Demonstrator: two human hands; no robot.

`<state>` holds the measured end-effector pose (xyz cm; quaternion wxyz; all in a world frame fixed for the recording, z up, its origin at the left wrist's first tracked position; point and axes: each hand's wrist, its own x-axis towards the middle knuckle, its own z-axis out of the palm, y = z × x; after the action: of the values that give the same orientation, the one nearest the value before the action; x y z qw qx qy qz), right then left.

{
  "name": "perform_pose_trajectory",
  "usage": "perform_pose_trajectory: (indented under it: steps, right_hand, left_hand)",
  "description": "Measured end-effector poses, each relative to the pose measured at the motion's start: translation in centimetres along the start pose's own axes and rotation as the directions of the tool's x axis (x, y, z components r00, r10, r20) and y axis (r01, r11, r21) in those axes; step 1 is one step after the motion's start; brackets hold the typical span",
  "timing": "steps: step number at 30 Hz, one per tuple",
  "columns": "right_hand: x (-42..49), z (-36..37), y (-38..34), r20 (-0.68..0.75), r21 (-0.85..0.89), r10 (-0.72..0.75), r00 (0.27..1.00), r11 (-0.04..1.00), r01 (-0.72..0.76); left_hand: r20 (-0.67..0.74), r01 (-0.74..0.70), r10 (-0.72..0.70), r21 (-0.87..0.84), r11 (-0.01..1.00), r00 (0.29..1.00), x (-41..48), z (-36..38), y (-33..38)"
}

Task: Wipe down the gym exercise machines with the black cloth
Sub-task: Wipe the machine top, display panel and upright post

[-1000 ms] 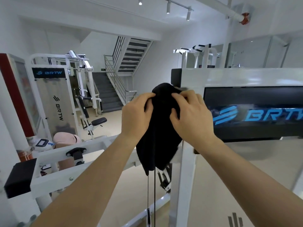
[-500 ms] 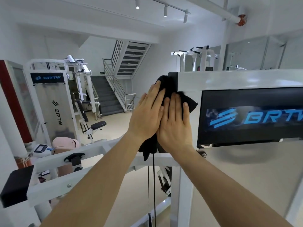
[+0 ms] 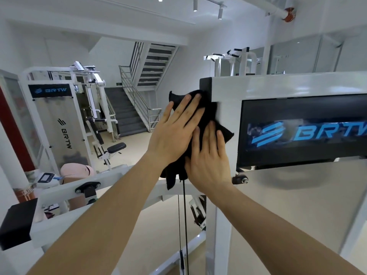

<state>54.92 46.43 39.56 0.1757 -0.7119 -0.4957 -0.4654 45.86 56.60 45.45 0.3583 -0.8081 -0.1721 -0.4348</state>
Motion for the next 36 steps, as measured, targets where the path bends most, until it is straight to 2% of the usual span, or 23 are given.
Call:
perform_pose_trajectory:
  steps: [4, 7, 11, 16, 18, 21, 26, 30, 36]
  right_hand:
    - [-2.4, 1.2, 0.1, 0.05, 0.01, -0.042, 0.998, 0.999, 0.042]
    - [-4.9, 2.1, 0.4, 0.106, -0.005, -0.111, 0.988, 0.994, 0.113]
    - [-5.2, 0.7, 1.0, 0.054, 0.042, -0.113, 0.992, 0.993, 0.111]
    - [-5.2, -2.9, 2.5, -0.103, 0.114, 0.01, 0.995, 0.993, 0.002]
    - [-4.4, -4.0, 3.8, -0.15, 0.151, 0.043, 0.988, 0.988, -0.02]
    - [-2.1, -4.2, 6.6, -0.131, 0.193, 0.038, 0.991, 0.981, -0.013]
    - [0.0, -2.7, 10.9, -0.055, 0.169, -0.119, 0.991, 0.977, 0.126]
    - [-0.4, -1.2, 11.2, -0.078, 0.175, -0.174, 0.982, 0.967, 0.185]
    - [-3.0, 0.2, 11.0, -0.197, 0.419, -0.135, 0.971, 0.884, 0.207]
  left_hand:
    - [-0.048, 0.039, -0.04, -0.019, 0.999, 0.998, -3.1, 1.5, 1.3]
    - [-0.041, -0.003, 0.002, -0.015, 1.0, 0.999, -6.7, 2.7, 2.2]
    - [-0.073, -0.012, 0.008, -0.06, 0.998, 0.997, -6.5, 1.6, 2.3]
    - [-0.174, 0.151, -0.221, -0.347, 0.926, 0.959, -4.0, -2.1, 5.3]
    - [-0.139, 0.221, -0.316, -0.459, 0.86, 0.938, -2.2, -3.1, 6.9]
    - [0.028, 0.383, -0.462, -0.605, 0.698, 0.887, 0.4, -3.8, 8.7]
    - [0.194, 0.47, -0.483, -0.686, 0.556, 0.854, 2.2, -3.1, 11.5]
    - [0.184, 0.481, -0.508, -0.683, 0.549, 0.841, 1.7, -1.6, 12.3]
    - [0.177, 0.469, -0.5, -0.691, 0.55, 0.848, -1.2, -1.4, 12.9]
